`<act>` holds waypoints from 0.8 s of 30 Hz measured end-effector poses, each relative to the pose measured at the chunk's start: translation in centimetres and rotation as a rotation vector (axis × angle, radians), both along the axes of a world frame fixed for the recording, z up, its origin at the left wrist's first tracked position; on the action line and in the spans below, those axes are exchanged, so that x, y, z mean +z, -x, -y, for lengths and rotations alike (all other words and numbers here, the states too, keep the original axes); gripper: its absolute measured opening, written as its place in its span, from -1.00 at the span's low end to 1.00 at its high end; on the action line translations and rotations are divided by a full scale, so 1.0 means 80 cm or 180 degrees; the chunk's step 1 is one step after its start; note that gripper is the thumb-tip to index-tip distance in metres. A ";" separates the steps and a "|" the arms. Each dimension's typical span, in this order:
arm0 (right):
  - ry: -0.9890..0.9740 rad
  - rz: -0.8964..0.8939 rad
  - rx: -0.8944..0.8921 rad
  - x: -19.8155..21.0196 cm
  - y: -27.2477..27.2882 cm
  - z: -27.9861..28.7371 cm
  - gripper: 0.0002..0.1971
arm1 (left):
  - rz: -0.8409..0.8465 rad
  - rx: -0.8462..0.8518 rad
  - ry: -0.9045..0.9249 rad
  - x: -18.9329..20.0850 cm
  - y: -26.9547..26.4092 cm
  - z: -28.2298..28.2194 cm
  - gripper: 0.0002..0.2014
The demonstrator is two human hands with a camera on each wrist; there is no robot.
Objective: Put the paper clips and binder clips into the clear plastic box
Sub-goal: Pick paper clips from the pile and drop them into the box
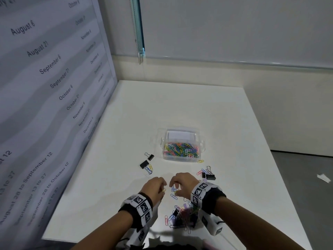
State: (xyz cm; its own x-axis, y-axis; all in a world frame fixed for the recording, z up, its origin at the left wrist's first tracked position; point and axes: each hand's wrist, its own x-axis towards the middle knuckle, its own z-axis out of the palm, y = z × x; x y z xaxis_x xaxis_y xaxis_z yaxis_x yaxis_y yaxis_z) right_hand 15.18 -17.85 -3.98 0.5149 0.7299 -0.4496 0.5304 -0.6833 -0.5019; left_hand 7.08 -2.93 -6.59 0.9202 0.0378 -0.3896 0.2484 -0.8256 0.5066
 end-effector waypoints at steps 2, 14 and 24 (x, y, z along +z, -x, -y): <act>0.0054 0.0046 -0.0066 0.000 0.003 0.000 -0.80 | -0.0023 -0.0021 -0.0058 0.000 0.001 -0.001 -0.79; -0.0077 0.0063 -0.0545 -0.013 -0.003 0.019 -0.53 | -0.0322 -0.0208 -0.0425 0.014 -0.004 -0.011 -0.76; 0.0151 0.0039 -0.0700 -0.005 -0.007 0.012 -0.84 | -0.0412 -0.0598 -0.0889 0.016 -0.005 -0.003 -0.74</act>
